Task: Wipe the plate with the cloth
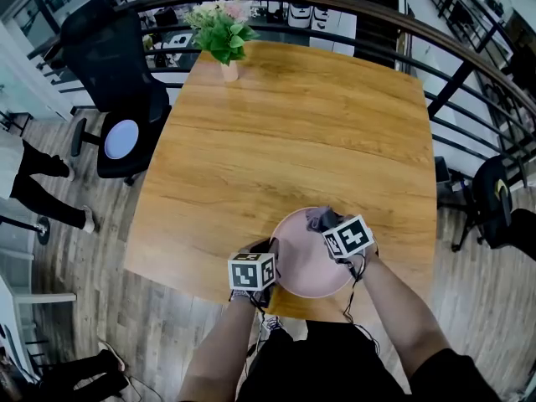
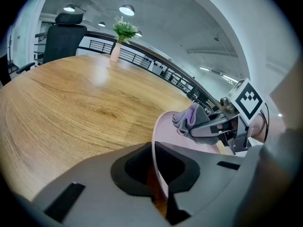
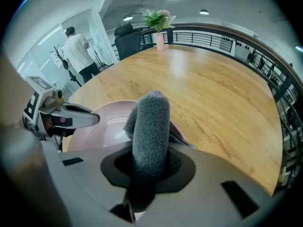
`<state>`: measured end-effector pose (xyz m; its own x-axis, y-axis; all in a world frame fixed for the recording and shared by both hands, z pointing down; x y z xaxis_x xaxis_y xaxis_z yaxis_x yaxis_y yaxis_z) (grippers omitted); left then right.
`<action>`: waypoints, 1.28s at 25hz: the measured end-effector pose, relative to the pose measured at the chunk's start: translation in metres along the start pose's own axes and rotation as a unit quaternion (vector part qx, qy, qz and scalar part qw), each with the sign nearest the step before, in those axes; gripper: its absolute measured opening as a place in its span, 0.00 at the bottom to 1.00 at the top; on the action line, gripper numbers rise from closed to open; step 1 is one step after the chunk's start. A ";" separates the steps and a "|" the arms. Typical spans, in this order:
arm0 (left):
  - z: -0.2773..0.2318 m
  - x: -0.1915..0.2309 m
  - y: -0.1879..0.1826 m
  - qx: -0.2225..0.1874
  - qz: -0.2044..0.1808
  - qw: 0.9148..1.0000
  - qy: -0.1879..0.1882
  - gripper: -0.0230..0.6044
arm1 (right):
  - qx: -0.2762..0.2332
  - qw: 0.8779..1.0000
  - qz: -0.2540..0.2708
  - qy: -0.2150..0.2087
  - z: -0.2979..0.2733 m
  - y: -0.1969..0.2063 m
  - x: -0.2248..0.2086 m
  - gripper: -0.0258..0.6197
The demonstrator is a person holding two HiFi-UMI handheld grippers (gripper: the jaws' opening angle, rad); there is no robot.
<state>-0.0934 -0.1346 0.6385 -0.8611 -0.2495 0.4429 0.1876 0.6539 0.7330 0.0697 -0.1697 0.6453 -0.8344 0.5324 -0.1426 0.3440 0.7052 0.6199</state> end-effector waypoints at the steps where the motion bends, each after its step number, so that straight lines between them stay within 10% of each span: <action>1: 0.000 0.000 0.000 0.000 0.000 1.000 0.000 0.09 | -0.003 1.000 0.007 0.010 0.001 0.000 -0.004 0.15; 22: 0.002 -0.001 0.001 -0.001 0.002 1.000 -0.002 0.09 | -0.071 0.992 0.002 0.105 0.045 0.008 -0.022 0.15; 32: 0.004 -0.003 0.002 -0.002 0.001 1.000 -0.002 0.09 | -0.078 0.995 -0.035 0.048 0.057 0.029 0.037 0.15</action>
<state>-0.0918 -0.1299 0.6364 -0.8628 -0.2446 0.4425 0.1912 0.6523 0.7334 0.0737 -0.1032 0.6141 -0.8935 0.4328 -0.1199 0.2192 0.6532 0.7247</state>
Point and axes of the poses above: the fingertips, and each gripper's own axes: z backward along the fingers, x to its left, y out of its underside, the point moved 2 cm from there along z, backward along the fingers, and after that the axes turned 15 degrees about -x, right-handed, at the moved point
